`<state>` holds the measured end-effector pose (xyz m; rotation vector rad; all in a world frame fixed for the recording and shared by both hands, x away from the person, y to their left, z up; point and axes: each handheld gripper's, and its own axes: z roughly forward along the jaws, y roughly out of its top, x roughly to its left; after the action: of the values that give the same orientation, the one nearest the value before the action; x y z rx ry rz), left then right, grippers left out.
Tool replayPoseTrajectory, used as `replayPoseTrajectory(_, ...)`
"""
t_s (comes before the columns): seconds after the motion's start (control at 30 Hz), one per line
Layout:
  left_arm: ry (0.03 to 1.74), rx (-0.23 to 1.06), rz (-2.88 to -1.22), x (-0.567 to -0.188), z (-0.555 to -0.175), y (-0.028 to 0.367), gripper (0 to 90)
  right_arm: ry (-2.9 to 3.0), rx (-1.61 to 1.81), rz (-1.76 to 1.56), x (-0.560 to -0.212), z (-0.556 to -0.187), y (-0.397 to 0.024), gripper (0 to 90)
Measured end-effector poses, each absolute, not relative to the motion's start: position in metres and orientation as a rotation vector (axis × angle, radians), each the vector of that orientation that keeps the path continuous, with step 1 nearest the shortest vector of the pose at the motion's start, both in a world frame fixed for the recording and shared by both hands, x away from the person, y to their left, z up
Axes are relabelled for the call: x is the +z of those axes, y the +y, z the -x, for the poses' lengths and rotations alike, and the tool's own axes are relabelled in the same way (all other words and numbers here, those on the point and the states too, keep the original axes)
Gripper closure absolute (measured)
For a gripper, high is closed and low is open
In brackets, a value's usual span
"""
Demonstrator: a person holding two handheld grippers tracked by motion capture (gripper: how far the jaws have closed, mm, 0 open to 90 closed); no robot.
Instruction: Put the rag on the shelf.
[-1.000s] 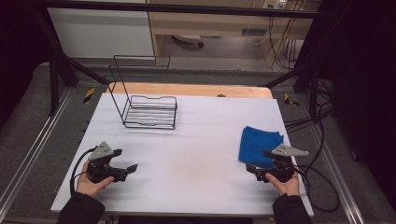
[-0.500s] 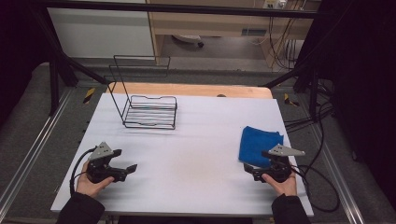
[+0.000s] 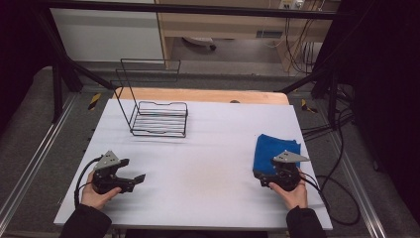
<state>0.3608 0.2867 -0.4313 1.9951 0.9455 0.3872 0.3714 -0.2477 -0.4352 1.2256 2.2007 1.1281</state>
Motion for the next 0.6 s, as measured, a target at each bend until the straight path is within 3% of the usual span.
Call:
replayPoseTrajectory(0.33, 0.948, 0.387, -1.996, -0.432, -0.361, 0.287, 10.1, 2.263, 0.997, -1.190, -0.448, -0.384, -0.238, 53.0)
replayPoseTrajectory(0.6, 0.948, 0.382, -1.996, -0.432, -0.362, 0.286, 10.9, 2.272, 0.937, -1.122, -0.454, -0.386, -0.235, 65.0)
